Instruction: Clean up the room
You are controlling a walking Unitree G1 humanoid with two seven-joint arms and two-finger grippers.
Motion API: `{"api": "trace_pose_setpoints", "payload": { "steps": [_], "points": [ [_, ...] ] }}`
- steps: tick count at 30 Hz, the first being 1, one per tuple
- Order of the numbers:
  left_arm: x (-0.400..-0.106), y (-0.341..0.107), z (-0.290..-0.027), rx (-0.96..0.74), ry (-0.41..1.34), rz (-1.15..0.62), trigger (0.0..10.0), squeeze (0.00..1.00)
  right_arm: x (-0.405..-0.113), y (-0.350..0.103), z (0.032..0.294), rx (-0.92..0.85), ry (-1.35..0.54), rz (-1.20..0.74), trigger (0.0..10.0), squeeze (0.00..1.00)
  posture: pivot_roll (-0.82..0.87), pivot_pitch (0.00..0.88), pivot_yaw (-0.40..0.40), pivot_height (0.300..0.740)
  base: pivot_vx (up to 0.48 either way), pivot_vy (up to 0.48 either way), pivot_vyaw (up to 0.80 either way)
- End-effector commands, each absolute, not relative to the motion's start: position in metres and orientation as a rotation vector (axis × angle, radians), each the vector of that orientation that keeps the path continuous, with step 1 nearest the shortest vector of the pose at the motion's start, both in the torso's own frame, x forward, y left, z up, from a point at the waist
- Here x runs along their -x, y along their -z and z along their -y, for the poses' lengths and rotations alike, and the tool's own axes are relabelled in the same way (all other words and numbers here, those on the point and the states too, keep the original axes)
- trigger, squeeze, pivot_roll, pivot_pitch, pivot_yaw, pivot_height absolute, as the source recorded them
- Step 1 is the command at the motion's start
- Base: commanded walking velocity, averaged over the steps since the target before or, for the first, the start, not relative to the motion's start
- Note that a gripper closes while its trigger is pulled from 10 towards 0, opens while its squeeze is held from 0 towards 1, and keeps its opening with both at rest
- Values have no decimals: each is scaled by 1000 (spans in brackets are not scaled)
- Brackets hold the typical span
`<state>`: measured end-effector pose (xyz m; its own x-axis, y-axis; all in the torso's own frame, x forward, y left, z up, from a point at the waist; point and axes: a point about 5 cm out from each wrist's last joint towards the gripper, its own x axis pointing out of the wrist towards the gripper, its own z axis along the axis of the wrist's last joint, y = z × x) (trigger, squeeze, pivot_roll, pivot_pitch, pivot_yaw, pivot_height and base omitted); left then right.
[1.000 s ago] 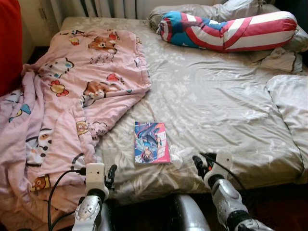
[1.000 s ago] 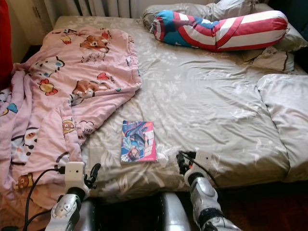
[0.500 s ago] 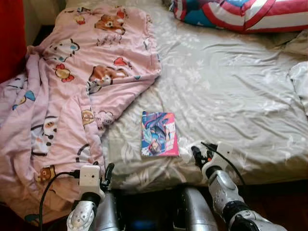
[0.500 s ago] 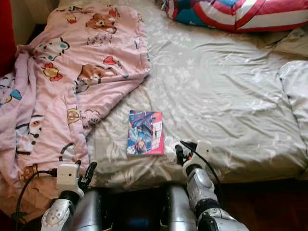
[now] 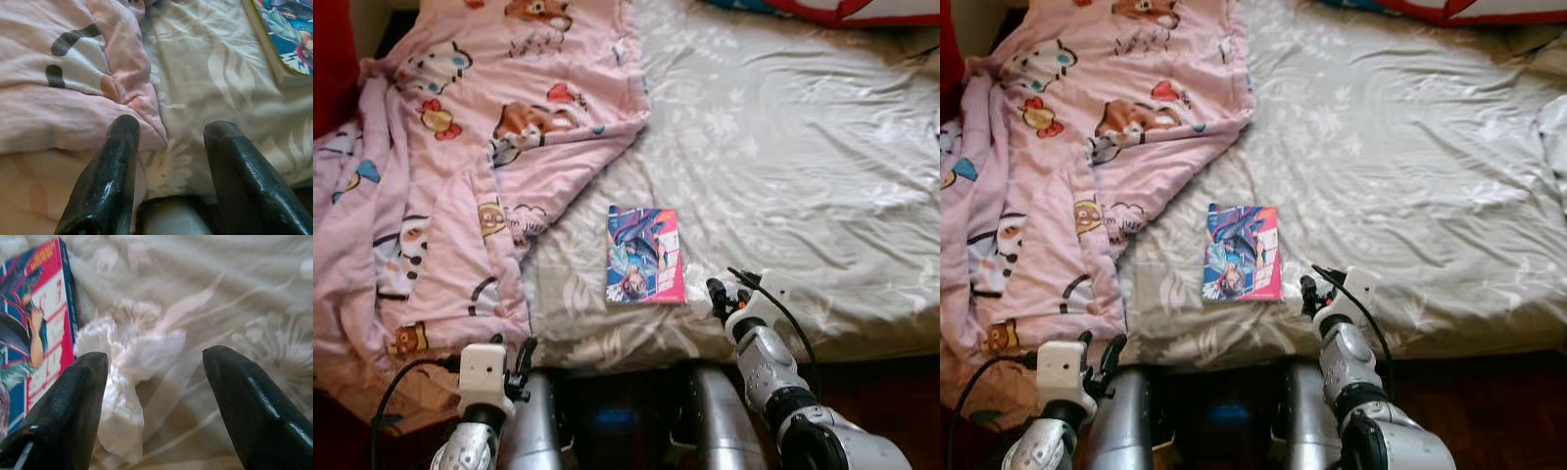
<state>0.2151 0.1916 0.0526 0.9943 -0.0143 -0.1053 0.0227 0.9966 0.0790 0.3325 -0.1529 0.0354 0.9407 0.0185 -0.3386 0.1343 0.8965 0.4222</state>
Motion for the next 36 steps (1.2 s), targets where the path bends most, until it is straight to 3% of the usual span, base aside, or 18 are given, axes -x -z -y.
{"api": "trace_pose_setpoints", "payload": {
  "steps": [1,27,28,29,36],
  "points": [
    [-210,-51,-188,-79,33,-132,10000,0,-326,-26,154,-465,82,-393,10000,0,42,393,-62,603,0,0,0],
    [-197,-74,-182,-91,35,-148,10000,0,-344,-49,146,-454,12,-311,10000,0,62,438,-57,603,0,0,0],
    [-197,-74,-182,-90,36,-149,10000,0,-344,-49,147,-455,17,-314,5804,0,62,438,-57,603,0,0,0],
    [-196,-74,-181,-90,37,-151,10000,0,-343,-49,148,-454,19,-317,392,0,62,438,-57,603,0,0,0],
    [-196,-74,-181,-92,35,-158,10000,0,-344,-49,148,-454,19,-317,0,0,65,439,-54,603,0,0,0]
  ]
}}
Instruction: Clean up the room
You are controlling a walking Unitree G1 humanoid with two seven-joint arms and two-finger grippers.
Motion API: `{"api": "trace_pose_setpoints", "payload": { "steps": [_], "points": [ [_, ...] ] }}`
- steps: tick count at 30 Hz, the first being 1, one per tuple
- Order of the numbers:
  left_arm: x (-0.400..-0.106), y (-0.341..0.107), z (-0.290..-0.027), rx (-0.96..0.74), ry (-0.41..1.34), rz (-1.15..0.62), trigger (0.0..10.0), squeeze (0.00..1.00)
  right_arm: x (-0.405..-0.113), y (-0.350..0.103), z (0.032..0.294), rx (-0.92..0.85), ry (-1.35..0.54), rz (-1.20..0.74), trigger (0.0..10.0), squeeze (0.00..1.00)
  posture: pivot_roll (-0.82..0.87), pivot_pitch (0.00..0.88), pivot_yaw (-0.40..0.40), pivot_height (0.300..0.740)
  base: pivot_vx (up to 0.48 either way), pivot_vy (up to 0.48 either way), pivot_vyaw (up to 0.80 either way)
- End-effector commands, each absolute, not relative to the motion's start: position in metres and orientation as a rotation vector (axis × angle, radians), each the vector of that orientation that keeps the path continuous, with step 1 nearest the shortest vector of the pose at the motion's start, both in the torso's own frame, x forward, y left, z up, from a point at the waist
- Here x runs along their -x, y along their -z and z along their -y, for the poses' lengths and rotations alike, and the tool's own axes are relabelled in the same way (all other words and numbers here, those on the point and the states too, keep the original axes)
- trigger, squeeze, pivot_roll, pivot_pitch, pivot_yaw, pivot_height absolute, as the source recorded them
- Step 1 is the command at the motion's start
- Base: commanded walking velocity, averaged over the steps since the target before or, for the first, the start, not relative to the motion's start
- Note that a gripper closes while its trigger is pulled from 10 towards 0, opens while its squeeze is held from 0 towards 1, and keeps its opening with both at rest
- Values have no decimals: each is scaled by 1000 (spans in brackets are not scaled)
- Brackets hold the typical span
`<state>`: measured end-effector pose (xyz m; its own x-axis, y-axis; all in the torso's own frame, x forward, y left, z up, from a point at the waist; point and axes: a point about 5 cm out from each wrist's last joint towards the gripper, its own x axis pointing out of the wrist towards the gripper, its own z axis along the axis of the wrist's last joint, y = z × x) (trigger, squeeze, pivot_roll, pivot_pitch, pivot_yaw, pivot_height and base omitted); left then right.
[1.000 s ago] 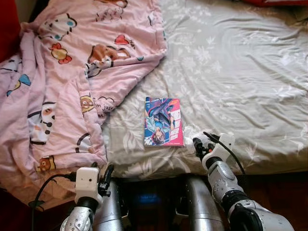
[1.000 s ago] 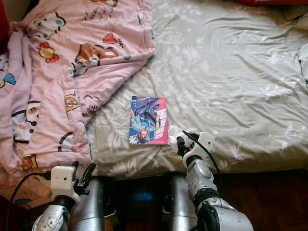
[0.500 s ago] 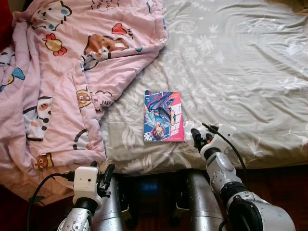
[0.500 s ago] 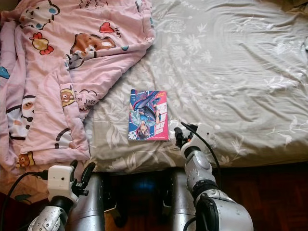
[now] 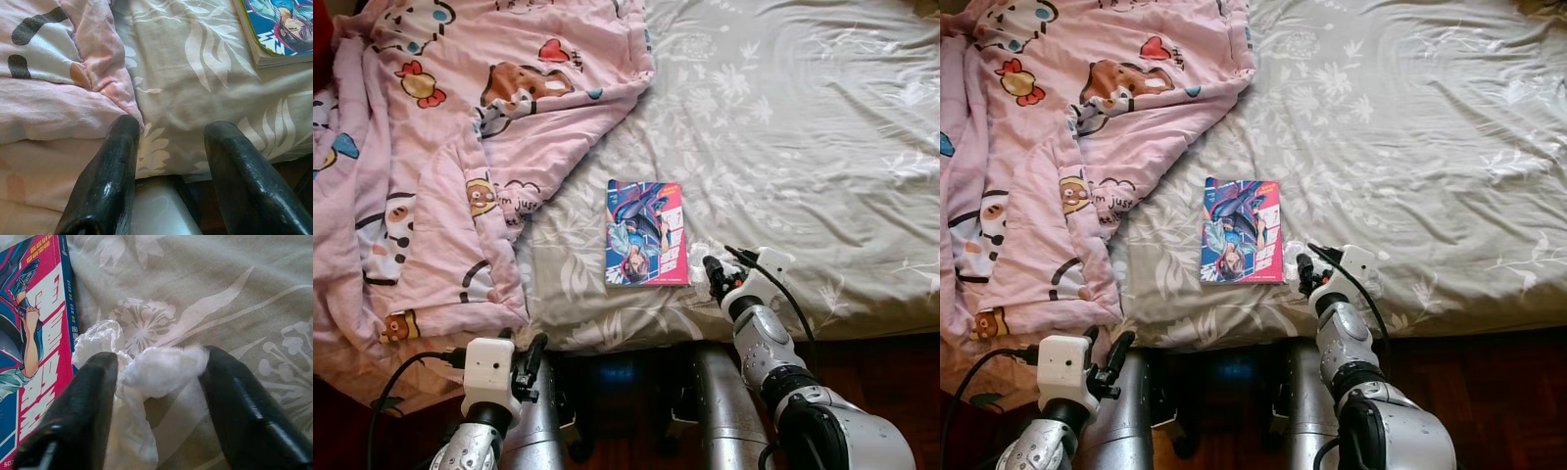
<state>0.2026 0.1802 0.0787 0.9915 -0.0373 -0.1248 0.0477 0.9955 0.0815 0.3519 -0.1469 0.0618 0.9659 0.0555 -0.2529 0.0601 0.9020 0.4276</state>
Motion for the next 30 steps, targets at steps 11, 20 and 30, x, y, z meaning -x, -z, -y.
{"api": "trace_pose_setpoints", "payload": {
  "steps": [11,20,30],
  "points": [
    [-195,-73,-182,-95,37,-168,10000,0,-343,-48,148,-458,22,-317,0,0,62,440,-53,603,0,0,0],
    [-192,-71,-182,-97,41,-176,10000,0,-342,-47,149,-461,27,-317,0,0,63,445,-49,603,0,0,0],
    [-193,-72,-185,-106,37,-176,10000,0,-341,-46,150,-464,38,-317,0,0,70,441,-44,603,0,0,0]
  ]
}}
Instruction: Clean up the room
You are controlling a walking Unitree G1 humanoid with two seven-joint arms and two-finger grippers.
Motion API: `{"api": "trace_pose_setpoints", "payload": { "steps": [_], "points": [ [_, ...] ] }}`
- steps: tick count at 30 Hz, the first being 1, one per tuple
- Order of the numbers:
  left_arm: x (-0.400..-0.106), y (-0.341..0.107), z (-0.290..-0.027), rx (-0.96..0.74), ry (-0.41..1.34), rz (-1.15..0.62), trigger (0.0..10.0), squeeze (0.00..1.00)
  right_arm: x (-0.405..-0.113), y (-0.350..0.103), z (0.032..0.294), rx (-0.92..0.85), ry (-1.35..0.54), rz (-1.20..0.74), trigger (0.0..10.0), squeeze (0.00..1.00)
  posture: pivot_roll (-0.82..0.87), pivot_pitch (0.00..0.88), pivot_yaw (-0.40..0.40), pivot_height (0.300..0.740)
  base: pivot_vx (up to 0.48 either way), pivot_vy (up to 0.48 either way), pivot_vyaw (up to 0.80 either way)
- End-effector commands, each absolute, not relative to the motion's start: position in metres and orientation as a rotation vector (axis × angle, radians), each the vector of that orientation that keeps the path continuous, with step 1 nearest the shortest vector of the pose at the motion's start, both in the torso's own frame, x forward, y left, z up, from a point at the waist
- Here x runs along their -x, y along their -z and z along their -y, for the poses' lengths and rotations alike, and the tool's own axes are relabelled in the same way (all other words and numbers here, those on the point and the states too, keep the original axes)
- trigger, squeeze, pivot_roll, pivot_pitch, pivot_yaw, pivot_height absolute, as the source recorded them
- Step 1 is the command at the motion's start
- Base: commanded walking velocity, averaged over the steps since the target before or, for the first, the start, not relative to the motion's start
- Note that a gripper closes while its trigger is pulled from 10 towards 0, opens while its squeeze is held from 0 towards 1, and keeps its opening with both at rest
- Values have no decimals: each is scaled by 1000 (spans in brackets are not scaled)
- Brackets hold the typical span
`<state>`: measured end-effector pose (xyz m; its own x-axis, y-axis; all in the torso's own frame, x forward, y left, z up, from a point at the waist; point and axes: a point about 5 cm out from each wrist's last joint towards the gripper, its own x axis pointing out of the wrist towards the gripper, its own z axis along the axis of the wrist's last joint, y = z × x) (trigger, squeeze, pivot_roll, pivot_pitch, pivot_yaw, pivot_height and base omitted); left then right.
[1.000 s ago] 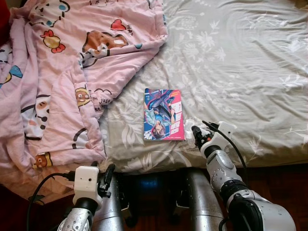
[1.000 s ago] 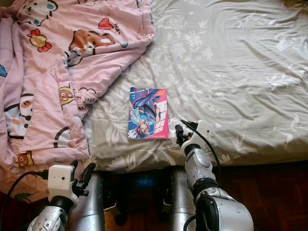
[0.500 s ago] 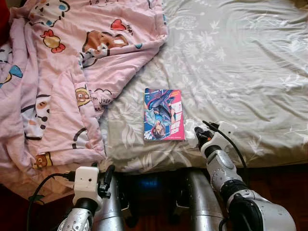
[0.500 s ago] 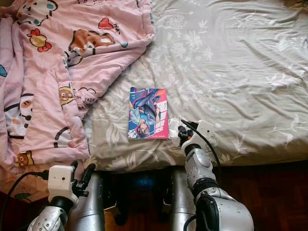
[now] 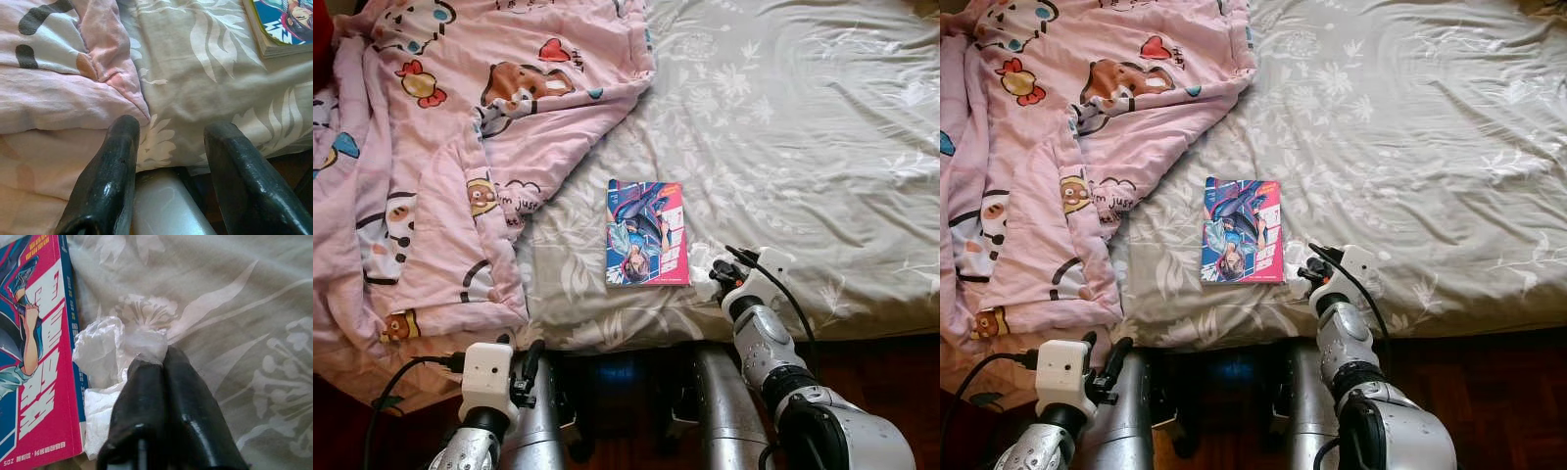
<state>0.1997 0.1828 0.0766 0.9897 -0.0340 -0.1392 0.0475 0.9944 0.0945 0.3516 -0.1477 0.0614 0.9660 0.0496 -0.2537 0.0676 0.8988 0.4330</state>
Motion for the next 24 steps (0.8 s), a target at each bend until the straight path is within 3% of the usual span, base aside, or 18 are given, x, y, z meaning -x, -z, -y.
{"api": "trace_pose_setpoints", "payload": {
  "steps": [1,13,24],
  "points": [
    [-194,-72,-185,-106,37,-176,10000,0,-341,-46,151,-464,39,-316,0,0,69,439,-44,603,0,0,0],
    [-208,-67,-186,-106,33,-170,10000,0,-347,-55,157,-420,42,-270,0,0,62,390,-50,603,0,0,0],
    [-243,-45,-196,-117,-3,-196,10000,0,-343,-64,165,-290,-23,-119,0,0,9,230,-82,603,0,0,0]
  ]
}}
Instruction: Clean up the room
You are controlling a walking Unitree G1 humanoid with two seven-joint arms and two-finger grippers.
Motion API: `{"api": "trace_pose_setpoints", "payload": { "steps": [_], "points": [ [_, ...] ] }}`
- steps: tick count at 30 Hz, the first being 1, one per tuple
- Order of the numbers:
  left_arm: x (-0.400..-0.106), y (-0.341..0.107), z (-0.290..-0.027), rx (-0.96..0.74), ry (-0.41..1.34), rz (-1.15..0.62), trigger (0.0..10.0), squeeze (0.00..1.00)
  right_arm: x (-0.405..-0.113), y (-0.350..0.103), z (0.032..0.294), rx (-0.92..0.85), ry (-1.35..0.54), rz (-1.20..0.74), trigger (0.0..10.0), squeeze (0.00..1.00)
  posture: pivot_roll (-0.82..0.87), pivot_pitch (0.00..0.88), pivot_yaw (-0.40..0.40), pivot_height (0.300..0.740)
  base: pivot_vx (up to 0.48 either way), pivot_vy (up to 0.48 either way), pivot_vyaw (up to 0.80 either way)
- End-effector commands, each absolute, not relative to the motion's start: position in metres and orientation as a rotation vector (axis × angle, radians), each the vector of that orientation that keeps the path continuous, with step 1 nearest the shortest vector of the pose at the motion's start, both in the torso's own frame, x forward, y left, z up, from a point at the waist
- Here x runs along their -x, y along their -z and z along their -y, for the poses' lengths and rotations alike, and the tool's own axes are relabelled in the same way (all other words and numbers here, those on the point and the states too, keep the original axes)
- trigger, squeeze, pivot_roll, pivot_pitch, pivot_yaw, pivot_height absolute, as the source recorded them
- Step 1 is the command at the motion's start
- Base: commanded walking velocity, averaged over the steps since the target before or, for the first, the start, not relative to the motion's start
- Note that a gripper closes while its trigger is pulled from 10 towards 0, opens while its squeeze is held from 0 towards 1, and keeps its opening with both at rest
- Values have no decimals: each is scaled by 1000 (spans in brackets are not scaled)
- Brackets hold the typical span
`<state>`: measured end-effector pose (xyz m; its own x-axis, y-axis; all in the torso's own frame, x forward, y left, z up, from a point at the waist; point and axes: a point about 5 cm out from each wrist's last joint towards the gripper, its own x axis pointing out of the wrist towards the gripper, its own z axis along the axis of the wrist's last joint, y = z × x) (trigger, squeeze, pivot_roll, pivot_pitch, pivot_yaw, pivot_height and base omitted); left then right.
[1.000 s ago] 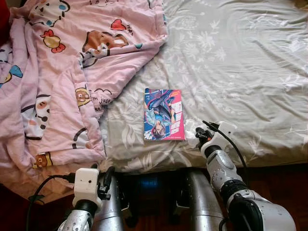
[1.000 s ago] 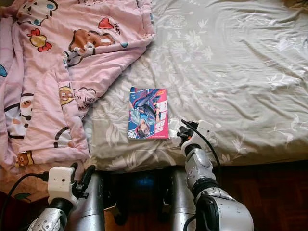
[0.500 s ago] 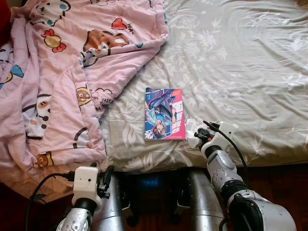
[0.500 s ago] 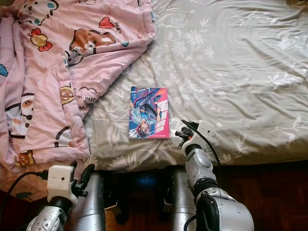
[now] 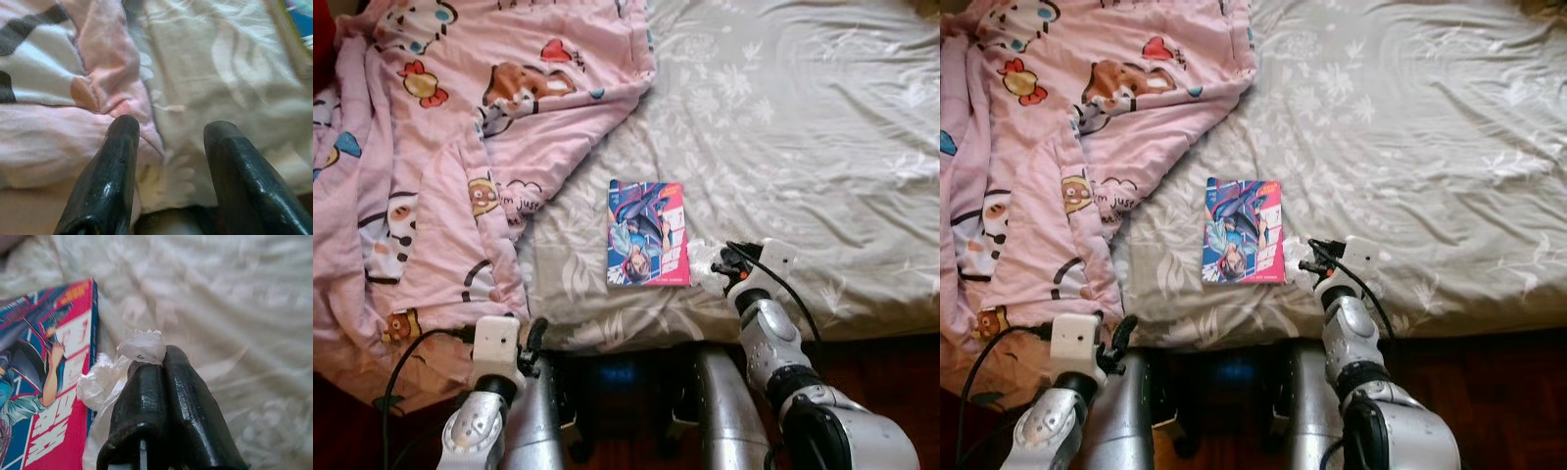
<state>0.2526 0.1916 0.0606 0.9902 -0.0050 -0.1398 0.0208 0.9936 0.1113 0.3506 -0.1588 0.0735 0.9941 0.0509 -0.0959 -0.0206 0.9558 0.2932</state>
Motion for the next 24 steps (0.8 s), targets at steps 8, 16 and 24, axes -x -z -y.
{"api": "trace_pose_setpoints", "payload": {
  "steps": [8,16,24],
  "points": [
    [-268,-38,-197,-111,-19,-202,10000,0,-344,-75,176,-316,11,-17,0,0,-23,89,-83,603,0,0,0],
    [-274,-17,-199,-116,-24,-284,10000,0,-336,-61,174,-226,-19,-91,10000,0,-59,13,-87,603,0,0,0],
    [-269,-6,-206,-101,-53,-322,10000,0,-307,-28,190,-241,42,-177,10000,0,-59,0,-89,608,0,0,0]
  ]
}}
